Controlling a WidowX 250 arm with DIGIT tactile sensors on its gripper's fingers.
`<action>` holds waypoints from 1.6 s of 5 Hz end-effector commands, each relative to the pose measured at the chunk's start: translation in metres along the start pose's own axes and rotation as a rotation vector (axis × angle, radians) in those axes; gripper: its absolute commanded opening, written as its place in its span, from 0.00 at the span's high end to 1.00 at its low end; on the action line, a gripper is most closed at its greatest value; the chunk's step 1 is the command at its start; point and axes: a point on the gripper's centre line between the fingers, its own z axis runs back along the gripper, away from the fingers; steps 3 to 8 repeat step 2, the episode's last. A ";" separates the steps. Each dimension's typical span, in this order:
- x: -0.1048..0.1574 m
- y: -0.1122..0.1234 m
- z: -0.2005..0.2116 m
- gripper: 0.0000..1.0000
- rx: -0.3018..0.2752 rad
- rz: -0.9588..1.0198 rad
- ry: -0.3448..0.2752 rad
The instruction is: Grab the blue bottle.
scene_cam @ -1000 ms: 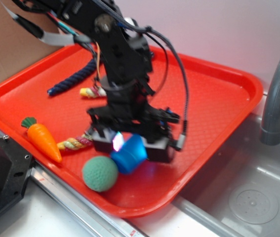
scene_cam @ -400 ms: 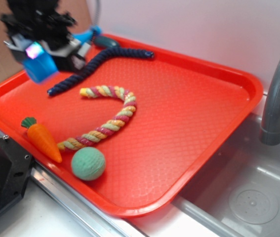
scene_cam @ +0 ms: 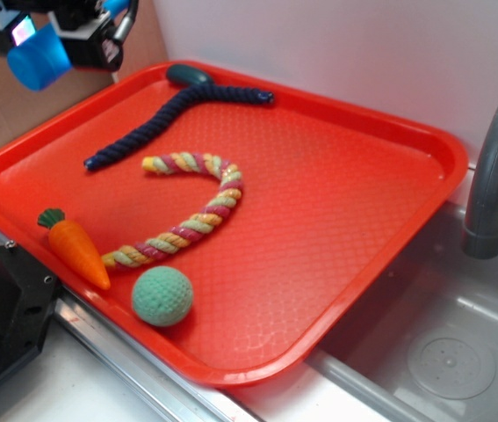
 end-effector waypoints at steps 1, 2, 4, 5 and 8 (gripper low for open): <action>0.031 -0.017 0.011 1.00 -0.007 0.004 -0.090; 0.028 -0.021 0.004 1.00 -0.004 -0.013 -0.073; 0.028 -0.021 0.004 1.00 -0.004 -0.013 -0.073; 0.028 -0.021 0.004 1.00 -0.004 -0.013 -0.073; 0.028 -0.021 0.004 1.00 -0.004 -0.013 -0.073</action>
